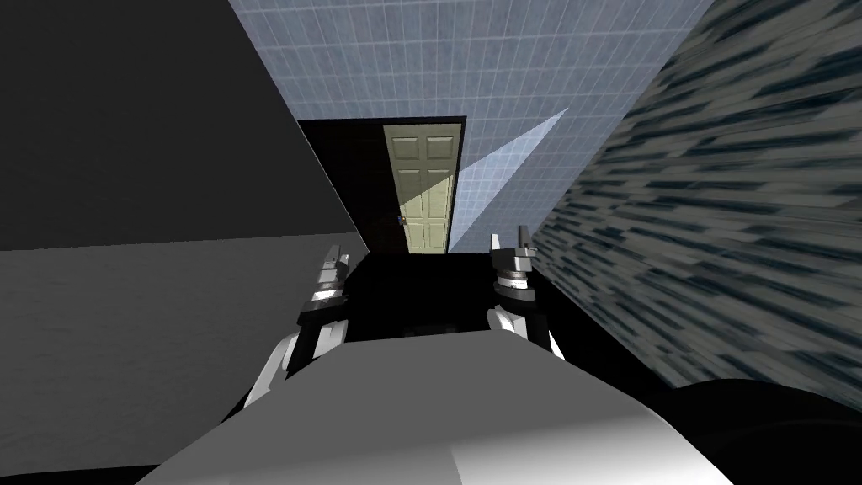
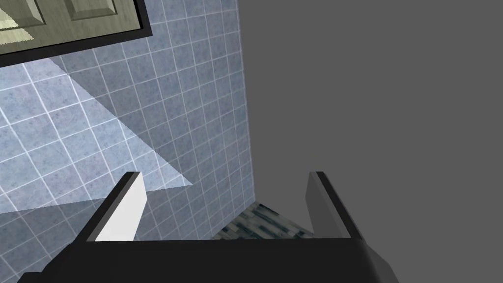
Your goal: Push the door open
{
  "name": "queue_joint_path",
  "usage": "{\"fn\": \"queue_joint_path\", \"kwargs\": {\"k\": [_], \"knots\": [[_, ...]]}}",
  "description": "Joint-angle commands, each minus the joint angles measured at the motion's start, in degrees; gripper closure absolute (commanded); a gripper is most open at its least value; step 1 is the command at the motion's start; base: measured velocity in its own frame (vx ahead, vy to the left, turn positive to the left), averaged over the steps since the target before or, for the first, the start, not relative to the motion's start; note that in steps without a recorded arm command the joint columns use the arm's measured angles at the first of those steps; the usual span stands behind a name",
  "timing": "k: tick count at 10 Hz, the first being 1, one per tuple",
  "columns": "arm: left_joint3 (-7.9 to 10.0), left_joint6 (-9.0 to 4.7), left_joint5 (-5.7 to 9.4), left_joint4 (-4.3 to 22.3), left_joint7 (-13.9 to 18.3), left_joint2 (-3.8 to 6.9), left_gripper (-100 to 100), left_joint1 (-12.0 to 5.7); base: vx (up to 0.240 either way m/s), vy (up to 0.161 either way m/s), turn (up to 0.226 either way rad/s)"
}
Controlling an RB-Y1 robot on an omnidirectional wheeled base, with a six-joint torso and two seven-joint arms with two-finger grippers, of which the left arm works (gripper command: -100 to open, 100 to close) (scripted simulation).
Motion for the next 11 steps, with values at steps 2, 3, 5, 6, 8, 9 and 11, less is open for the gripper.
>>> {"fn": "queue_joint_path", "kwargs": {"k": [2, 3, 5, 6, 8, 9, 11], "knots": [[1.67, 2.11, -1.22, 1.24, -0.98, 0.30, -100, -0.35, -0.066, 0.043, -0.301], [2.20, 2.74, -1.57, 1.63, -1.25, 0.42, -100, -0.51, -0.081, 0.039, -0.232], [3.42, 4.20, -2.38, 2.56, -1.87, 0.64, -100, -0.88, -0.065, 0.040, -0.246], [4.08, 4.99, -2.82, 3.06, -2.20, 0.75, -100, -1.08, -0.020, 0.065, -0.282], [5.39, 6.56, -3.69, 4.05, -2.87, 0.97, -100, -1.48, -0.007, 0.069, -0.270], [6.05, 7.35, -4.13, 4.55, -3.21, 1.08, -100, -1.68, -0.011, 0.067, -0.314], [7.37, 8.92, -5.01, 5.55, -3.88, 1.30, -100, -2.09, -0.017, 0.069, -0.277]]}}
